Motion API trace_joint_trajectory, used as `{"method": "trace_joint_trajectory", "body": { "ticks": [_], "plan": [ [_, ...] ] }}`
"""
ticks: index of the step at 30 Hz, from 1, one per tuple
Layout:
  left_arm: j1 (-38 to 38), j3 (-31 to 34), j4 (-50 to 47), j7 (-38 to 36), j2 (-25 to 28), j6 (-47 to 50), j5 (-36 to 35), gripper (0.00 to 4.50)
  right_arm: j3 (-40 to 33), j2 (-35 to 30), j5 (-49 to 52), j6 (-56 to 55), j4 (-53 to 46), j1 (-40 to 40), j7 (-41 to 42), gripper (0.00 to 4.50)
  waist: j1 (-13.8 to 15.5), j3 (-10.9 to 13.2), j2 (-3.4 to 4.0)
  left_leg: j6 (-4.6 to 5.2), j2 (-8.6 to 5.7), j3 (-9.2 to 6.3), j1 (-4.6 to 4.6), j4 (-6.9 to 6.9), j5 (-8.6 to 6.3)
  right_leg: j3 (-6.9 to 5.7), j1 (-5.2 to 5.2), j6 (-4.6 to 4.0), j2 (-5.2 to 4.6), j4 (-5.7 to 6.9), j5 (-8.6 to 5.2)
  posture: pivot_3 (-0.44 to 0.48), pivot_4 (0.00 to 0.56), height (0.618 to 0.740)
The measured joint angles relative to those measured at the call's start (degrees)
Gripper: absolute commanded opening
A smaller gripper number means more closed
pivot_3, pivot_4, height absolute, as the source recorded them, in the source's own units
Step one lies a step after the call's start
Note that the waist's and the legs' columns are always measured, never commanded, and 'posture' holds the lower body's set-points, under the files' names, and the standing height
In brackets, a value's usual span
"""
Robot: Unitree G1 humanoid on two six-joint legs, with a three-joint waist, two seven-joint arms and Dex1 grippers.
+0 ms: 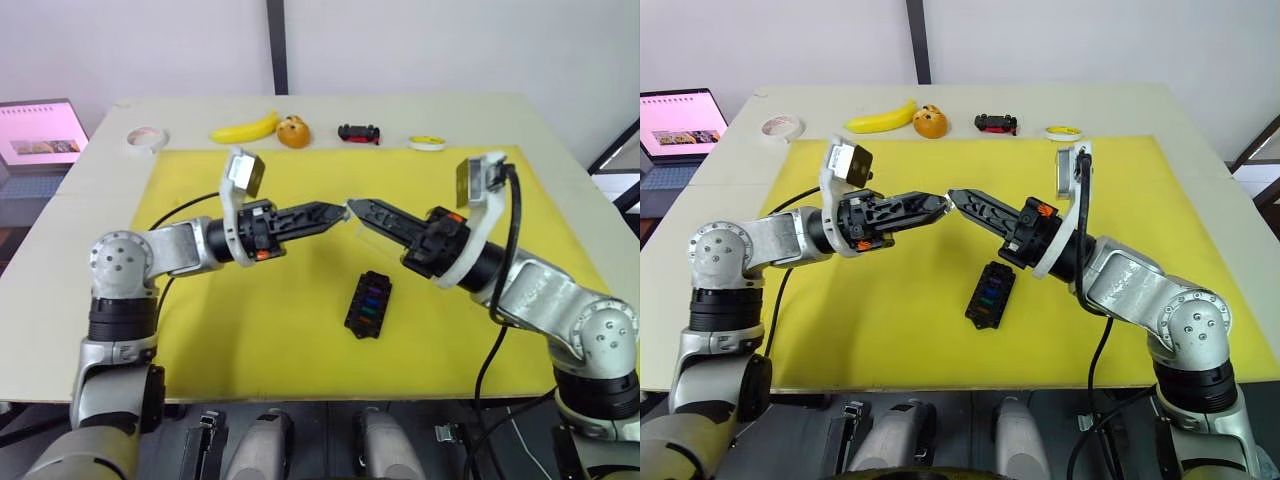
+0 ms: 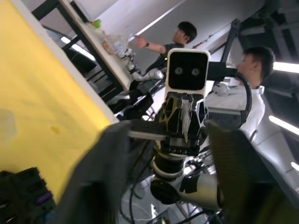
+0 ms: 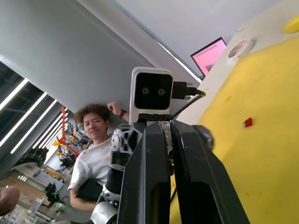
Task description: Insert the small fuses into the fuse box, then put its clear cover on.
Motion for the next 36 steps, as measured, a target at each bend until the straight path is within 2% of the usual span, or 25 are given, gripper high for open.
{"method": "trace_joint_trajectory", "body": {
  "ticks": [1,3,5,7,9,13,17,21,28,36],
  "plan": [
    [0.0,0.2,-0.1,-1.1,1.7,0.6,0.6,4.36,-0.2,-0.5,0.0,0.0,0.0,0.0,0.0,0.00,0.0,0.0,0.00,0.00,0.00,0.01,0.00,0.00,0.00,0.01,0.00,0.00,0.02,0.00,0.00,0.000,0.150,0.740],
    [0.3,0.3,-0.7,-5.3,4.8,1.1,3.0,4.44,-1.1,-1.4,-0.1,0.4,0.0,0.1,0.5,0.00,0.0,0.0,0.01,0.01,0.00,0.01,0.00,0.00,0.00,0.01,0.00,0.00,0.03,0.00,0.00,0.000,0.150,0.740],
    [0.8,-0.9,-3.3,-12.2,9.4,1.0,8.4,4.44,-1.9,-5.7,-2.6,2.3,-0.4,0.2,2.9,0.00,0.1,0.0,0.05,0.02,-0.03,0.06,-0.01,0.00,-0.01,0.02,0.00,-0.01,0.05,-0.02,-0.01,0.000,0.150,0.740],
    [0.8,-5.0,-7.4,-21.0,14.5,-2.6,17.1,4.44,-3.0,-10.5,-7.4,4.8,-2.5,0.8,7.4,0.00,0.4,0.1,0.09,0.04,-0.03,0.05,-0.02,0.00,-0.02,0.01,0.02,-0.01,0.06,-0.05,-0.01,0.000,0.150,0.740],
    [1.1,-11.3,-12.0,-31.4,18.0,-10.7,28.4,4.44,-3.7,-15.3,-13.4,7.2,-5.5,1.5,13.1,0.00,0.5,0.1,0.13,0.04,-0.03,0.08,0.00,-0.01,-0.03,0.00,0.10,-0.02,0.07,-0.13,-0.02,0.000,0.150,0.740],
    [2.1,-21.3,-13.7,-45.4,18.5,-27.3,45.8,4.44,-3.2,-20.2,-26.7,8.2,-7.8,3.7,22.9,0.00,0.4,0.1,0.13,0.05,0.05,0.08,-0.01,-0.01,-0.03,0.01,0.13,-0.03,0.06,-0.19,-0.01,0.000,0.150,0.740],
    [2.0,-27.8,-7.9,-52.8,14.4,-46.7,62.2,4.44,0.5,-22.5,-43.4,5.3,-8.3,7.0,31.4,0.00,0.5,0.1,0.14,0.08,0.06,0.09,-0.07,-0.01,-0.05,0.00,0.09,-0.02,0.04,-0.23,-0.01,0.000,0.150,0.740],
    [0.2,-29.8,-1.1,-54.9,7.5,-54.9,69.5,4.44,5.6,-23.0,-59.1,-0.8,-7.0,9.5,37.9,0.00,0.5,0.1,0.11,0.14,0.04,0.09,-0.17,0.13,-0.08,-0.02,0.05,0.00,0.03,-0.23,0.00,0.000,0.150,0.740],
    [-1.8,-31.3,8.0,-56.1,0.6,-63.5,78.2,4.44,9.0,-19.1,-73.3,-7.9,-2.7,9.9,43.8,0.00,0.4,0.1,0.11,0.14,0.05,0.06,-0.14,0.14,-0.08,-0.06,0.04,0.01,0.04,-0.17,0.00,0.000,0.150,0.740],
    [-2.4,-31.0,11.2,-55.7,-2.9,-64.4,80.8,4.44,10.2,-16.2,-81.3,-11.4,1.6,9.4,49.1,0.00,0.4,0.1,0.11,0.14,0.04,0.05,-0.13,0.17,-0.08,-0.06,0.05,0.02,0.04,-0.15,0.01,0.000,0.150,0.740]
  ]
}}
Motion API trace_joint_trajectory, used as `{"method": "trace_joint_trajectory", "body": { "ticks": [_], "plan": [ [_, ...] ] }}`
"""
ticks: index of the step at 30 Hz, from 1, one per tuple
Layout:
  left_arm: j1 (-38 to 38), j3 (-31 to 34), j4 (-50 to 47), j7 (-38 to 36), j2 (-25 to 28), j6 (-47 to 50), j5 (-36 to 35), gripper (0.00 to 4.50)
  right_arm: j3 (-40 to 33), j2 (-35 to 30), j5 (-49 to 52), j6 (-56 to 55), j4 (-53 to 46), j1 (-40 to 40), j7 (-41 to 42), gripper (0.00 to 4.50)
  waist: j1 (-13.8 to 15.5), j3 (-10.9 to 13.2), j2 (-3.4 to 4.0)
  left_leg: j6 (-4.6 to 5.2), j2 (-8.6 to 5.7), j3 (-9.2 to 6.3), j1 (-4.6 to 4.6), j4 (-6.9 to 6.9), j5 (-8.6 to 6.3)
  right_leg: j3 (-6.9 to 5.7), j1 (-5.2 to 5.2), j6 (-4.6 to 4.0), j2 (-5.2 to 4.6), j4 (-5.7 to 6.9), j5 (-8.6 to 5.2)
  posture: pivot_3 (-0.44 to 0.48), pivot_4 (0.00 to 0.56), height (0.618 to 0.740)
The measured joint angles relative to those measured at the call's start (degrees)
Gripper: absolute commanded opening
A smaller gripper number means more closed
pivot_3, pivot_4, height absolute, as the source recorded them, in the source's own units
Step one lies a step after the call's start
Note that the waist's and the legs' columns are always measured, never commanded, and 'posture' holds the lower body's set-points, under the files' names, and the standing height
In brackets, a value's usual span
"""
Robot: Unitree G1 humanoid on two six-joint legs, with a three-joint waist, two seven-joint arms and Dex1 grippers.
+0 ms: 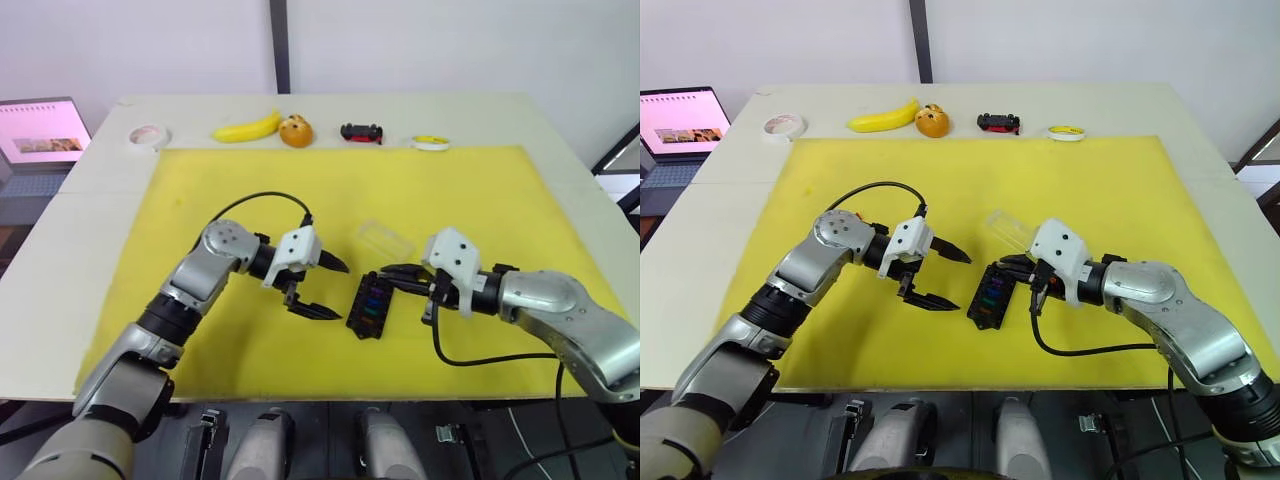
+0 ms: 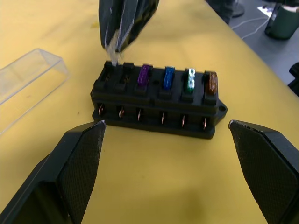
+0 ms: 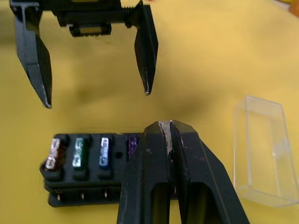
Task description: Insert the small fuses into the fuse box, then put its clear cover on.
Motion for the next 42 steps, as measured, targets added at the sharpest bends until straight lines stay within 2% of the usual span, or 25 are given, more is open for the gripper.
{"method": "trace_joint_trajectory", "body": {
  "ticks": [12,42],
  "plan": [
    [-0.2,0.5,0.5,-0.3,-0.9,0.3,1.2,4.44,0.0,4.2,-3.1,1.5,1.0,-0.3,3.0,0.00,0.0,0.0,0.00,-0.02,0.00,-0.03,0.01,0.02,0.01,-0.02,0.00,0.00,0.01,0.06,0.00,0.000,0.150,0.740],
    [-0.2,1.7,0.5,-0.3,-2.1,0.3,2.4,4.44,0.0,6.7,-9.7,1.3,1.1,-0.2,5.3,0.00,0.0,0.0,0.01,-0.09,-0.02,-0.03,0.04,0.06,0.05,-0.02,-0.01,0.00,0.01,0.18,0.00,0.000,0.150,0.740]
  ]
}}
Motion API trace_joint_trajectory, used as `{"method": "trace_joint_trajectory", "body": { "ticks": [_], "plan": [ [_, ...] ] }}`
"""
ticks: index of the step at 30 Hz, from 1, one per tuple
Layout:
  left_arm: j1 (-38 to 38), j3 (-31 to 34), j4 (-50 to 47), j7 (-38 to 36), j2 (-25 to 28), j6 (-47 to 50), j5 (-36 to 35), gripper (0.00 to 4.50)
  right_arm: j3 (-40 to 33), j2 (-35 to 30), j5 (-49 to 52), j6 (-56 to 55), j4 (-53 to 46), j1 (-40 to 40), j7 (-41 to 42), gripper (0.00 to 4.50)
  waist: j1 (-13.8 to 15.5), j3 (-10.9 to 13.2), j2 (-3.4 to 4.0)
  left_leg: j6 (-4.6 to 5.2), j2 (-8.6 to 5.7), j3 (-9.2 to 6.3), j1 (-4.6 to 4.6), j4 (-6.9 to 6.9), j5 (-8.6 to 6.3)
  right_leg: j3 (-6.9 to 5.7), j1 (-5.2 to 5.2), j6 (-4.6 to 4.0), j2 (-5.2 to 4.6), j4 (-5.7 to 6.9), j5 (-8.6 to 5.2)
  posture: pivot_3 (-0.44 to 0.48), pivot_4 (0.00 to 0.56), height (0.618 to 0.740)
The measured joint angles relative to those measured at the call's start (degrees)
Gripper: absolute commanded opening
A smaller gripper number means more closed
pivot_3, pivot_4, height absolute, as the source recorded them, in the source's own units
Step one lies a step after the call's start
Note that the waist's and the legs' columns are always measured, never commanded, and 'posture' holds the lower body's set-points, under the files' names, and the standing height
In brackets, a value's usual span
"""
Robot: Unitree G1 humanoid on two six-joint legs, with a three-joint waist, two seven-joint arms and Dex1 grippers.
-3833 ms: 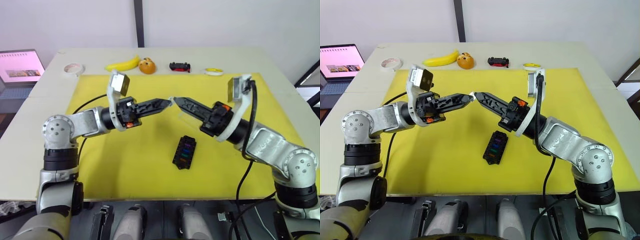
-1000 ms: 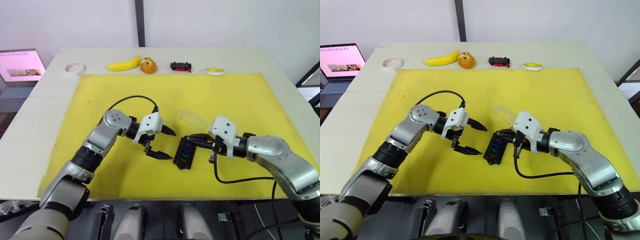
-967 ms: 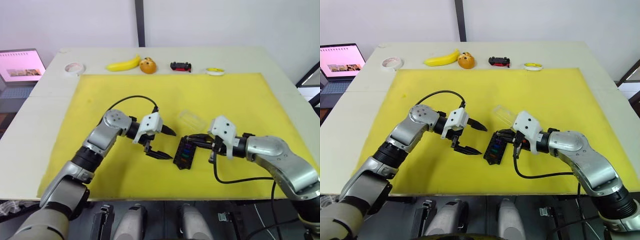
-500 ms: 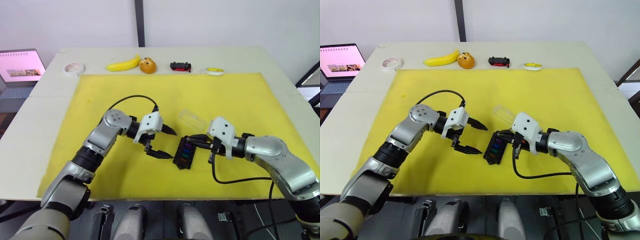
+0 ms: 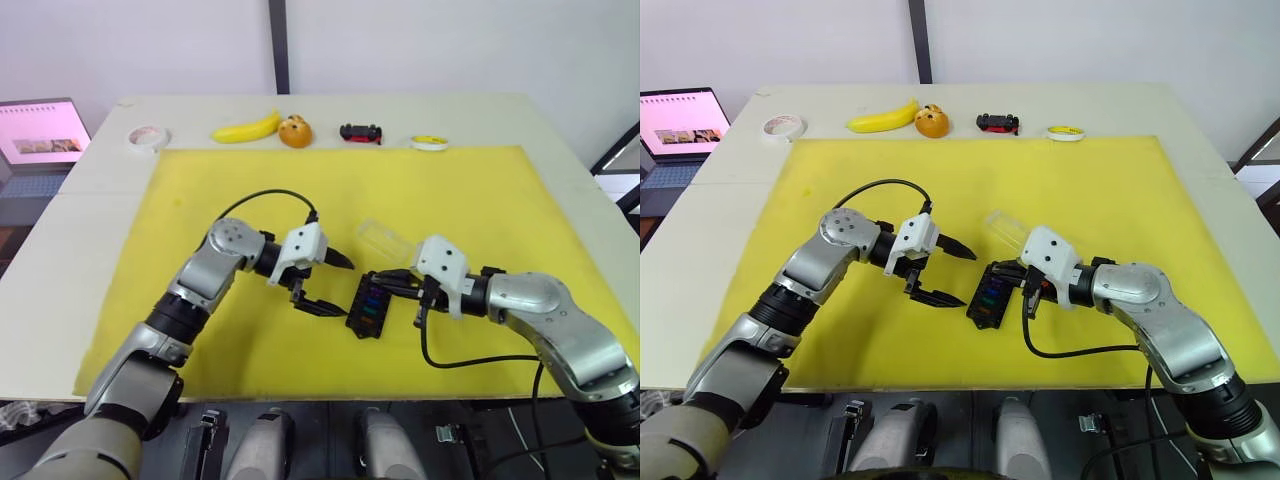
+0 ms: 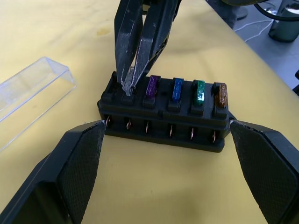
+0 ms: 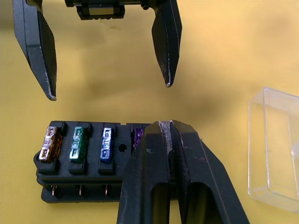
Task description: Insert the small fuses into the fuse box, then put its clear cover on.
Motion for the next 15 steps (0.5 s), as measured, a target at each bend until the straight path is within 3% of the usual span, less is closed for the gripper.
{"method": "trace_joint_trajectory", "body": {
  "ticks": [15],
  "plan": [
    [-0.4,0.1,0.0,0.1,-0.1,0.0,0.1,4.44,0.0,1.9,-2.2,-1.9,0.6,1.0,0.1,0.00,-0.1,0.0,0.00,-0.01,-0.01,0.01,0.04,0.02,0.01,0.02,-0.01,0.00,0.00,0.13,0.00,0.000,0.150,0.740]
  ]
}}
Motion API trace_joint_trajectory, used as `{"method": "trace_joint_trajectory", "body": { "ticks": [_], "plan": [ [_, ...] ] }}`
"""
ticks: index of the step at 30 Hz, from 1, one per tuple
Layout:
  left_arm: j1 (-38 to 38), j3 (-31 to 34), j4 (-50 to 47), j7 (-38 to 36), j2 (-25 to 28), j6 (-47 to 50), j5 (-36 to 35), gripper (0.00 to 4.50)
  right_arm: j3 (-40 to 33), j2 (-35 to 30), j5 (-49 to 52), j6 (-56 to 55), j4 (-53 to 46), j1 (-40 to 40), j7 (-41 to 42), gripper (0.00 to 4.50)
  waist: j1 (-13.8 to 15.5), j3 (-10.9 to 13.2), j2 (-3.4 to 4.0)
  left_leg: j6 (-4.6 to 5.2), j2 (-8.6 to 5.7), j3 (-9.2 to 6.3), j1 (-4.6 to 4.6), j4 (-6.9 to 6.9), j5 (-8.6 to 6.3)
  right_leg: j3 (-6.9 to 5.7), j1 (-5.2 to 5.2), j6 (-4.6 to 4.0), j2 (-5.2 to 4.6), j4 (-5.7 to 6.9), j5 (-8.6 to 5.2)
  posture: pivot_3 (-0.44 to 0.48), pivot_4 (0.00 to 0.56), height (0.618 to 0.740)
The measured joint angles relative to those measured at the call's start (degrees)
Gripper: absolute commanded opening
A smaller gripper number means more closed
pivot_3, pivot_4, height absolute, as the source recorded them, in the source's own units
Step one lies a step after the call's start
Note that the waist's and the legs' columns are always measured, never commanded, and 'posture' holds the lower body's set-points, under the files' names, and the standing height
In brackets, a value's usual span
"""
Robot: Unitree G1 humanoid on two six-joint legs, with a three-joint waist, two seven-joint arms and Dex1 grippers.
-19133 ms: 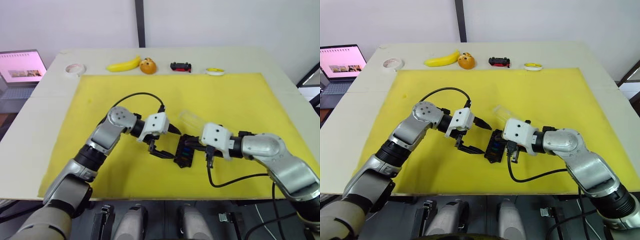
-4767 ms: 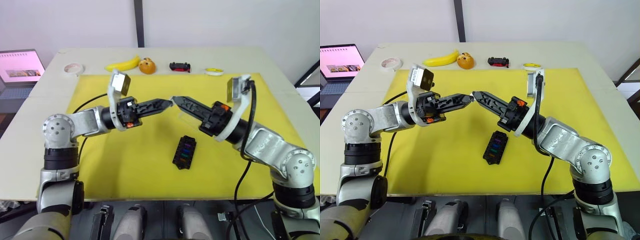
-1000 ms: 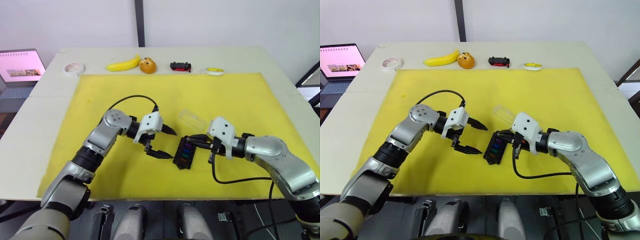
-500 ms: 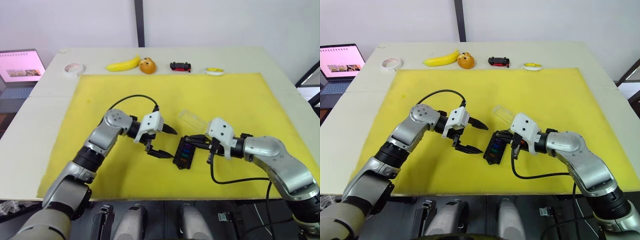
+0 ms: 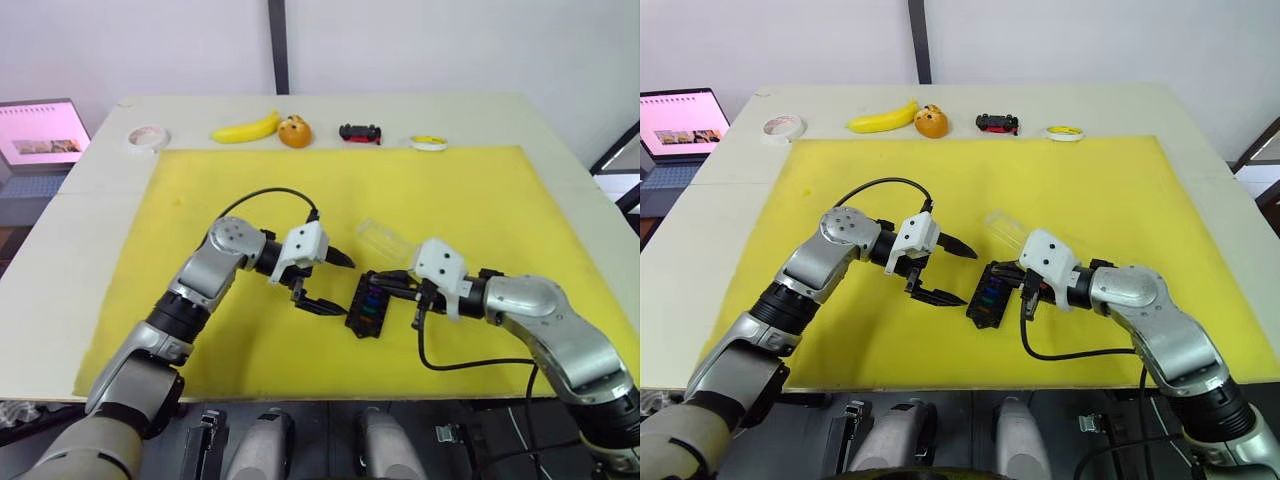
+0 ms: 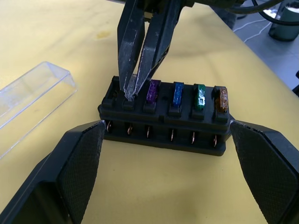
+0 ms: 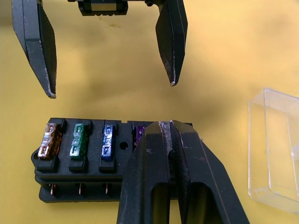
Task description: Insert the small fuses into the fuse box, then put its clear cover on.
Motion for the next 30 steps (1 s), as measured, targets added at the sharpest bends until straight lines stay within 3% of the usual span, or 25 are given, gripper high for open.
{"method": "trace_joint_trajectory", "body": {
  "ticks": [18,21,23,30],
  "plan": [
    [0.0,0.0,0.0,0.1,0.0,0.2,0.0,4.44,-0.2,0.2,-0.1,-0.8,0.4,0.4,0.2,0.00,0.0,0.0,0.00,0.00,0.00,0.00,0.02,0.04,0.00,0.01,0.00,0.00,0.00,0.07,0.00,0.000,0.150,0.740],
    [0.0,0.0,0.0,0.1,0.0,0.2,0.0,4.50,-0.4,0.2,0.1,-0.4,0.2,0.5,0.5,1.05,0.0,0.0,0.00,0.00,0.00,-0.01,0.02,0.04,0.00,0.01,0.00,0.00,0.00,0.08,0.00,0.000,0.150,0.740],
    [0.0,0.0,0.0,0.1,0.0,0.2,0.0,4.50,-1.1,0.2,0.6,0.7,-0.7,0.5,0.4,1.98,0.0,0.0,0.00,0.00,0.00,-0.01,0.02,0.04,0.00,0.01,0.00,0.00,0.00,0.08,0.00,0.000,0.150,0.740],
    [0.0,0.0,0.0,-0.1,0.2,0.2,0.0,4.50,-3.8,-0.9,3.0,3.4,-4.1,-0.1,0.8,1.98,0.0,0.0,0.00,0.01,0.00,-0.01,0.02,0.04,-0.01,0.01,0.00,0.00,0.00,0.08,0.00,0.000,0.150,0.740]
  ]
}}
